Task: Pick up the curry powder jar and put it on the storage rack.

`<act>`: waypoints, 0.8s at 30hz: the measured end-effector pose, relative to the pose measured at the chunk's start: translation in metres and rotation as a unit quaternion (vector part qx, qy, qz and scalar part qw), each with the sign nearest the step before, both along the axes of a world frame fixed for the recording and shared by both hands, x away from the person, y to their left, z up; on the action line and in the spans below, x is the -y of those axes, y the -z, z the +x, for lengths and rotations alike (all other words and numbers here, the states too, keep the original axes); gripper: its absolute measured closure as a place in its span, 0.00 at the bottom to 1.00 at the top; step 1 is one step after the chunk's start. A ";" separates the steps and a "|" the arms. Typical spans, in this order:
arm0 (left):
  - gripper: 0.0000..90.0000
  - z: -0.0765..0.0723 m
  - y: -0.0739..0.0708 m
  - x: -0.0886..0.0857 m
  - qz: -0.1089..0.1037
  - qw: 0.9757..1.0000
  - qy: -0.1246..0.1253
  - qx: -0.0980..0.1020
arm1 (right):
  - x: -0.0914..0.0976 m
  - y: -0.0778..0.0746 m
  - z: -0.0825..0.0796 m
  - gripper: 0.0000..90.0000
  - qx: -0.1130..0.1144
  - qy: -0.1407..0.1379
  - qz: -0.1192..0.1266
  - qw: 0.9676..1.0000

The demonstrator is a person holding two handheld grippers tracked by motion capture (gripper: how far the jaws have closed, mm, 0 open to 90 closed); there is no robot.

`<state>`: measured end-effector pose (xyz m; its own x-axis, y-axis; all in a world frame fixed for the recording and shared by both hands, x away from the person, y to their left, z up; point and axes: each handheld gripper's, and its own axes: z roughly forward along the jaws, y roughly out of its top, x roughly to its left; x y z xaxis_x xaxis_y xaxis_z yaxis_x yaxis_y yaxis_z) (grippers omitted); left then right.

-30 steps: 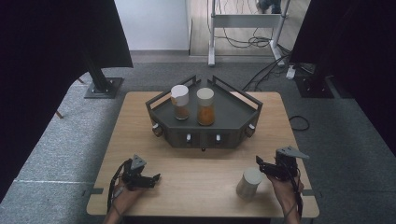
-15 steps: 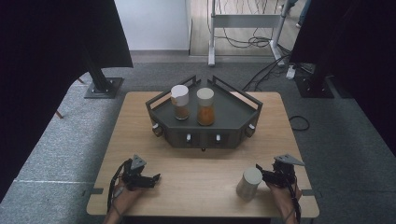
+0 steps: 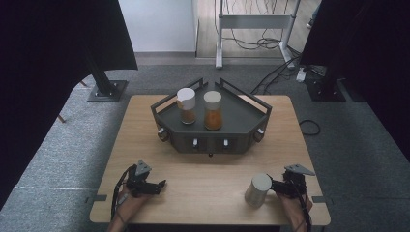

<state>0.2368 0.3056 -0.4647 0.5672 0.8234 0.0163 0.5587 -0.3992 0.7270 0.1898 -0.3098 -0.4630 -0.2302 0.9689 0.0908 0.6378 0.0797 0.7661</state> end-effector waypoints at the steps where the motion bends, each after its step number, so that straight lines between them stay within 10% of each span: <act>1: 0.04 0.000 0.000 0.000 0.000 1.000 0.000 0.000 | -0.001 0.001 0.000 0.14 -0.001 -0.001 -0.002 1.000; 24: 0.04 0.000 0.000 0.000 0.000 1.000 0.000 0.000 | -0.014 0.007 0.003 0.10 -0.011 -0.003 -0.038 0.999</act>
